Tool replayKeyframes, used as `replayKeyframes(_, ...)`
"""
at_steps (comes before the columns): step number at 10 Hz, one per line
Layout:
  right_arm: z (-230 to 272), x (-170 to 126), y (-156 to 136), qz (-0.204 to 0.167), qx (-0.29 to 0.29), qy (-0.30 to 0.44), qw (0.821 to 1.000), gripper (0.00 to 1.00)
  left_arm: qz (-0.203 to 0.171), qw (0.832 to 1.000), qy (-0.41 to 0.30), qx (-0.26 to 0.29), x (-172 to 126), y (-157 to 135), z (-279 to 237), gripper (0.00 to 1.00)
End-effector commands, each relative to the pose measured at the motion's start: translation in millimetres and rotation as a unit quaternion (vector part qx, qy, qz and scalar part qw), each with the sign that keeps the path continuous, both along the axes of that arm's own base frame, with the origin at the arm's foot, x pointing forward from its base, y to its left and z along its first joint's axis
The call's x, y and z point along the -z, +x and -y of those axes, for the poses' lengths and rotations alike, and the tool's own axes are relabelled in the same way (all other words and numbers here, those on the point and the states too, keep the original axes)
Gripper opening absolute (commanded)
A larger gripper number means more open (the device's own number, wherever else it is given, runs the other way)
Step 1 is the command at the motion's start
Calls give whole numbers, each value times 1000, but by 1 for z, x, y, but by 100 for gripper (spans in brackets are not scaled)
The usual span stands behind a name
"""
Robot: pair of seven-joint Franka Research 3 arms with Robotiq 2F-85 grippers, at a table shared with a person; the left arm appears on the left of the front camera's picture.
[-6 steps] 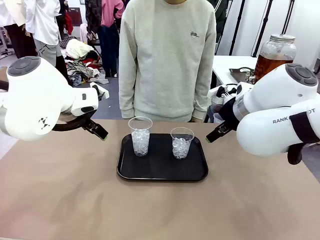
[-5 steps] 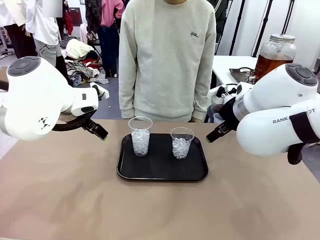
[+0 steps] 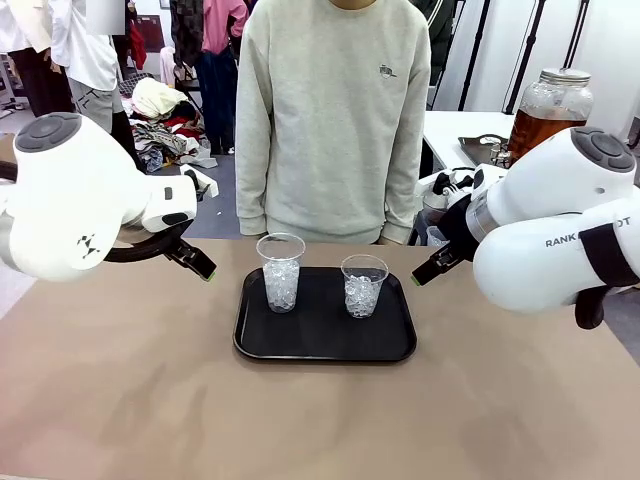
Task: Pour the drink into the iced cup.
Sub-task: Pick up the iced cup indicated by the human and present it to them.
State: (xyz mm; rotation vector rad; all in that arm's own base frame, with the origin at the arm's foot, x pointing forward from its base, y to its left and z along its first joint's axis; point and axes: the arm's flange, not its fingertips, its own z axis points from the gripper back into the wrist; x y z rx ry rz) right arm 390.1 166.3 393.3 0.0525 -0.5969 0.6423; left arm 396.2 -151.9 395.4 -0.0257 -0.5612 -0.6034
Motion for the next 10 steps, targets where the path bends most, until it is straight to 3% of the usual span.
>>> replayKeyframes(1,1,-1,0,2,1,2,1000,100,4,1000,-2,-1,-1,1,-1,100)
replayKeyframes(4,0,0,0,0,0,0,1000,100,0,1000,0,0,0,0,0,100)
replayKeyframes(6,-4,-30,3,-30,-4,37,999,100,9,1000,-14,10,-43,-2,-4,100)
replayKeyframes(10,15,-90,6,-100,18,129,986,100,-57,994,-91,-9,-103,7,-23,100)
